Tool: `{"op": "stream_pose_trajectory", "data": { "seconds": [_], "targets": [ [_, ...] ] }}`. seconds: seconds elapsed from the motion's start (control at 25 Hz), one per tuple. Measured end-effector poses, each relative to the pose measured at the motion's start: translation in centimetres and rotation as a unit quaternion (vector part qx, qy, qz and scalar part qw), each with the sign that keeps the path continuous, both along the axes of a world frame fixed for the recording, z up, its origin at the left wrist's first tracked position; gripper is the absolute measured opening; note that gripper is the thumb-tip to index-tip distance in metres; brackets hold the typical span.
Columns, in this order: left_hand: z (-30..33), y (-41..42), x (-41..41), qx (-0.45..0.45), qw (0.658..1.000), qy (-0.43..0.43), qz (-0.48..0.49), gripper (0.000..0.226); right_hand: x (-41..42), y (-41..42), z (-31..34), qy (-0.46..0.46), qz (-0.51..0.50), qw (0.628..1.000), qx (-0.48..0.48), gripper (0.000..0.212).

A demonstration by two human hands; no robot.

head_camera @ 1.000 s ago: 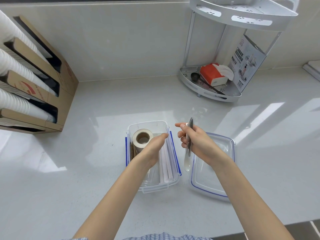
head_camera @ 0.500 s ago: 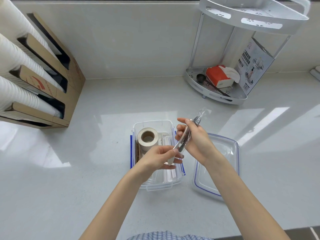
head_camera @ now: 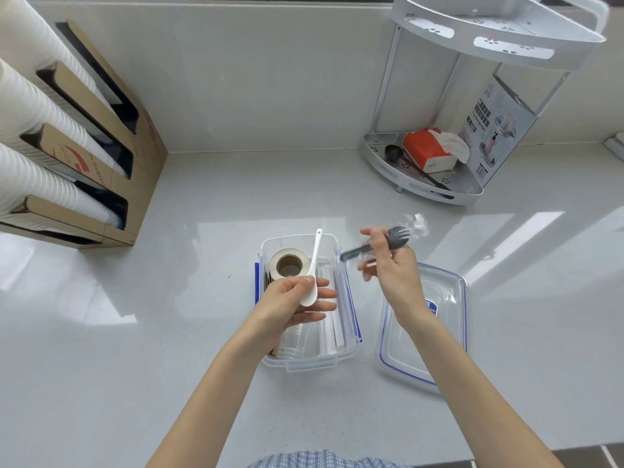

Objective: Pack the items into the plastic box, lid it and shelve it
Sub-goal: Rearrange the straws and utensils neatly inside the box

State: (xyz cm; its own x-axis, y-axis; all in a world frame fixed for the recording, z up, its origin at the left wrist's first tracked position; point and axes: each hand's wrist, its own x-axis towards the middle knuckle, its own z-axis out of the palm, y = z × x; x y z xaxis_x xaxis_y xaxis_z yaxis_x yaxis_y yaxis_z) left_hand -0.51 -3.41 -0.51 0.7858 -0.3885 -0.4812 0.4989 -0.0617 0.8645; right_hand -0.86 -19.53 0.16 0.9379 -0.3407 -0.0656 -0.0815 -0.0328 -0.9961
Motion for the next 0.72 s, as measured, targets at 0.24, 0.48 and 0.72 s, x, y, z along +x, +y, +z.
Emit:
{"op": "stream_pose_trajectory", "data": {
  "seconds": [0.24,0.48,0.72],
  "targets": [
    [-0.1,-0.3,0.2,-0.079,0.996,0.031,0.012,0.027,-0.7,1.2,-1.3,-0.1,0.121,0.951,-0.266,0.024],
    [-0.2,0.0,0.2,-0.11,0.994,0.023,0.007,0.029,-1.7,2.4,-2.1,-0.089,0.256,0.91,-0.314,0.048],
    [0.0,0.2,0.1,-0.131,0.99,0.045,0.017,0.029,-2.7,2.7,-2.7,-0.031,0.319,0.85,-0.417,0.069]
  ]
}}
